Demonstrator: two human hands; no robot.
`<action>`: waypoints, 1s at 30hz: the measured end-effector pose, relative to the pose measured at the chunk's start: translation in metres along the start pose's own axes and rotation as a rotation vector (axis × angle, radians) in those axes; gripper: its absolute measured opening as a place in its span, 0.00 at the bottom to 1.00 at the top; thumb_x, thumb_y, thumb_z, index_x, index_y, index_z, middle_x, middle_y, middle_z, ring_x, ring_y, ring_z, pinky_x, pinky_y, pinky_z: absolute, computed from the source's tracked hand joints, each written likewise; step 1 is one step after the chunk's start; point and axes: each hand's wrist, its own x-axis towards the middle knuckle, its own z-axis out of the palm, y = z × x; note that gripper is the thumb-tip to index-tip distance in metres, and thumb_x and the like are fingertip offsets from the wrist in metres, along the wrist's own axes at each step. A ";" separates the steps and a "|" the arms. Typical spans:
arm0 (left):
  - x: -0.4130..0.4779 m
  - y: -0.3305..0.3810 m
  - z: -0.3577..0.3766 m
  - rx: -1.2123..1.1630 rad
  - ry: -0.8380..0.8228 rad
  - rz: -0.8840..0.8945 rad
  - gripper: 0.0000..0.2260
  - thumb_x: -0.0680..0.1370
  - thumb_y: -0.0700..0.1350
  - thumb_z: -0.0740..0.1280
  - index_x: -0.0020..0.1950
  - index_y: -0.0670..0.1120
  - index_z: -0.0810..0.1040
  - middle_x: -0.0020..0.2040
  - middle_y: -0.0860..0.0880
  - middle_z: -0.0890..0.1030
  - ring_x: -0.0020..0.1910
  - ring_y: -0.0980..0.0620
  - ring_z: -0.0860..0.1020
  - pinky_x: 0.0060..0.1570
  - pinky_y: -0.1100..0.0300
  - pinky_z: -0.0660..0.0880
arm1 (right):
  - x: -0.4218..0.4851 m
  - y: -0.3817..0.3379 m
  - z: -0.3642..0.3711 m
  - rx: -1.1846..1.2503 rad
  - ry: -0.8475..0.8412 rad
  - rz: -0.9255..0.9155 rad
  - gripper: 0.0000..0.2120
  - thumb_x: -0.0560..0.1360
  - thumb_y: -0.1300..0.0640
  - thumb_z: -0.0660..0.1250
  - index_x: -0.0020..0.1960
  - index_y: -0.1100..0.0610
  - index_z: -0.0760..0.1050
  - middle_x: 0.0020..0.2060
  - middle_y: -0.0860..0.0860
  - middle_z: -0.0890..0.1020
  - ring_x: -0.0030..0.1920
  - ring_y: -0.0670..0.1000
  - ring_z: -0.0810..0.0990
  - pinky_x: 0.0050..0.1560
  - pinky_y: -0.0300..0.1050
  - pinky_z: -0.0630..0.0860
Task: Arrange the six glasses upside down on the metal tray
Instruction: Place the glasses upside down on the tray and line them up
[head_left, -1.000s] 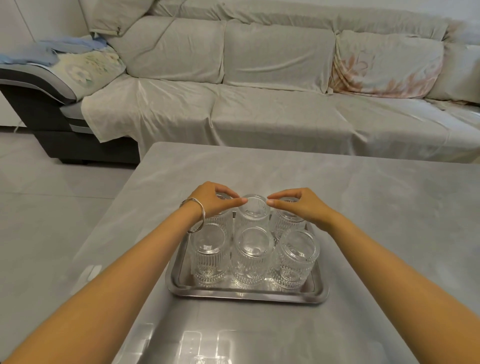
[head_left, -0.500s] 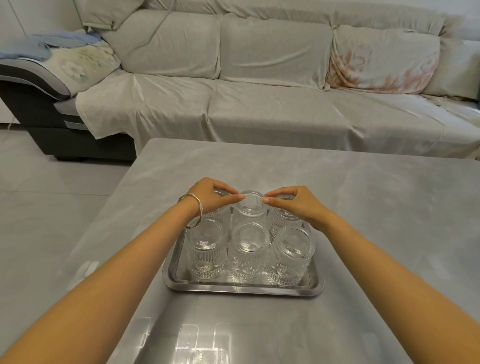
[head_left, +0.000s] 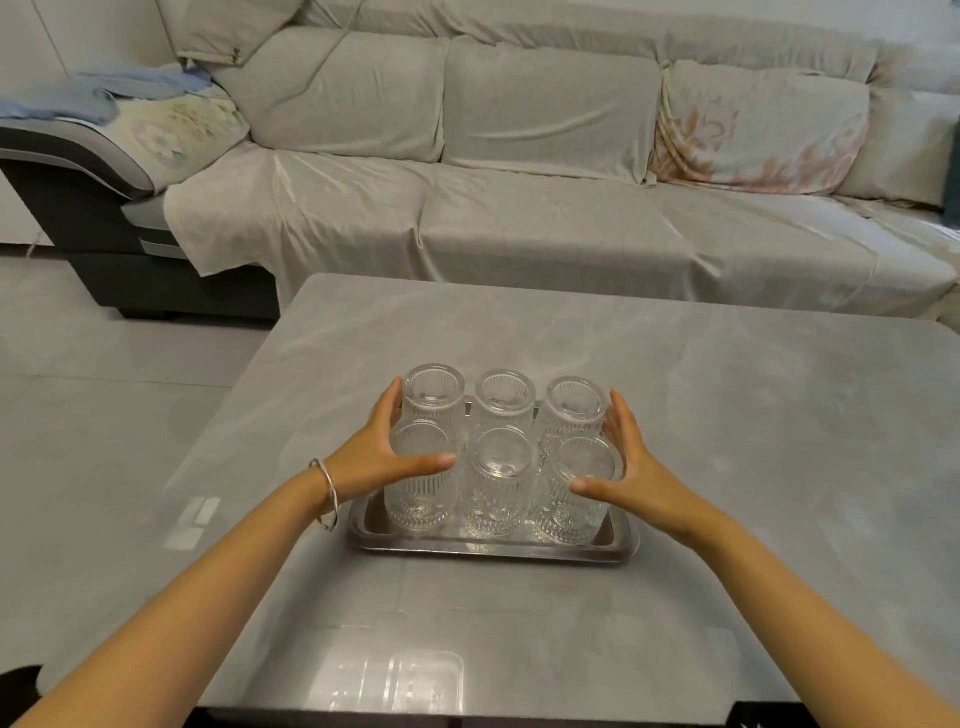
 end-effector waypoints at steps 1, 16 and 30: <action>-0.003 -0.001 0.001 0.003 0.002 0.002 0.66 0.47 0.72 0.72 0.75 0.54 0.40 0.78 0.51 0.50 0.75 0.53 0.55 0.67 0.59 0.57 | -0.003 0.002 0.001 0.001 -0.006 0.001 0.67 0.53 0.34 0.77 0.74 0.41 0.32 0.77 0.41 0.45 0.70 0.37 0.51 0.67 0.38 0.55; -0.011 -0.025 0.013 0.140 -0.027 0.045 0.61 0.56 0.53 0.81 0.75 0.52 0.40 0.72 0.61 0.49 0.73 0.54 0.56 0.70 0.61 0.56 | -0.006 0.022 0.015 -0.099 0.005 -0.036 0.65 0.59 0.52 0.81 0.76 0.48 0.34 0.77 0.43 0.49 0.74 0.43 0.56 0.71 0.38 0.56; -0.008 -0.027 0.013 0.173 -0.008 0.036 0.59 0.58 0.52 0.80 0.75 0.52 0.42 0.77 0.52 0.53 0.73 0.50 0.59 0.72 0.53 0.58 | 0.001 0.029 0.015 -0.125 0.035 -0.015 0.68 0.53 0.39 0.80 0.75 0.44 0.34 0.77 0.42 0.47 0.74 0.44 0.55 0.68 0.38 0.57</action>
